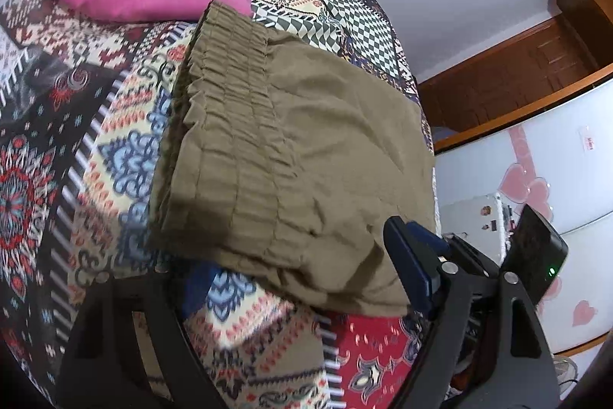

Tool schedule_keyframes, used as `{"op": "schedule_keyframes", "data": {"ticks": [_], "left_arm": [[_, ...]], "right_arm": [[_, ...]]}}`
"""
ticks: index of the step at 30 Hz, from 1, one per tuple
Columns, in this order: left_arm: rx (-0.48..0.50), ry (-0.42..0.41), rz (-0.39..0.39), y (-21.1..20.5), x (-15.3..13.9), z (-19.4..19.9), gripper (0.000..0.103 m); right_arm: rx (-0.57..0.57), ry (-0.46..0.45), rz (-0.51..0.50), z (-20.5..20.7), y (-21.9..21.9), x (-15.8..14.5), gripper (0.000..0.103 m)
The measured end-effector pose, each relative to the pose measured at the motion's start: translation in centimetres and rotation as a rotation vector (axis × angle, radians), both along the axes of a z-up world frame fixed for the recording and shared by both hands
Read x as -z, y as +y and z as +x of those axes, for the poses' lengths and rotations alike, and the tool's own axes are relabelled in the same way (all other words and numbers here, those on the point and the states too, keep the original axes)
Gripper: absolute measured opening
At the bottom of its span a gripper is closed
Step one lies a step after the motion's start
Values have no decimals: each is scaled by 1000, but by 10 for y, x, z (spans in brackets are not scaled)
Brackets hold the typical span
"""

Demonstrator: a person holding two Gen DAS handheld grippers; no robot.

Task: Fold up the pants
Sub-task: 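Grasp the elastic waistband with the left gripper and lift it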

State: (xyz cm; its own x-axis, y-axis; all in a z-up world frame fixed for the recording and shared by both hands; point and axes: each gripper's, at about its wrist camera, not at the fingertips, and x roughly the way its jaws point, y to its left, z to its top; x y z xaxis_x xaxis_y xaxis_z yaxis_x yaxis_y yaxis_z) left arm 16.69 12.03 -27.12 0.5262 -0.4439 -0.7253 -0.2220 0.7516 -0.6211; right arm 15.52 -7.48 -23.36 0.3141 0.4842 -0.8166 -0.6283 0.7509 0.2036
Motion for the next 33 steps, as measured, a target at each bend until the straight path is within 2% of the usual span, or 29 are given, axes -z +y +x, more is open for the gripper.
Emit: {"op": "schedule_keyframes", "data": {"ticks": [4, 6, 8, 14, 23, 27, 33], "left_arm": [[-40, 8, 52, 0, 0, 12, 81], [-68, 12, 100, -2, -2, 17, 74], [-80, 20, 164, -4, -3, 21, 61], [-73, -5, 254, -4, -7, 20, 40], [-48, -99, 450, -23, -33, 5, 35], [-66, -147, 553, -23, -51, -15, 35], [-95, -146, 608, -13, -59, -37, 35]], "right_arm": [[-5, 3, 6, 1, -1, 0, 45], [-4, 6, 10, 2, -2, 0, 45], [-3, 7, 13, 2, -2, 0, 45], [0, 11, 18, 2, -2, 0, 45], [-21, 13, 20, 3, 3, -3, 46], [-55, 9, 25, 1, 14, -5, 46], [-125, -10, 19, -8, 35, -8, 46]]}}
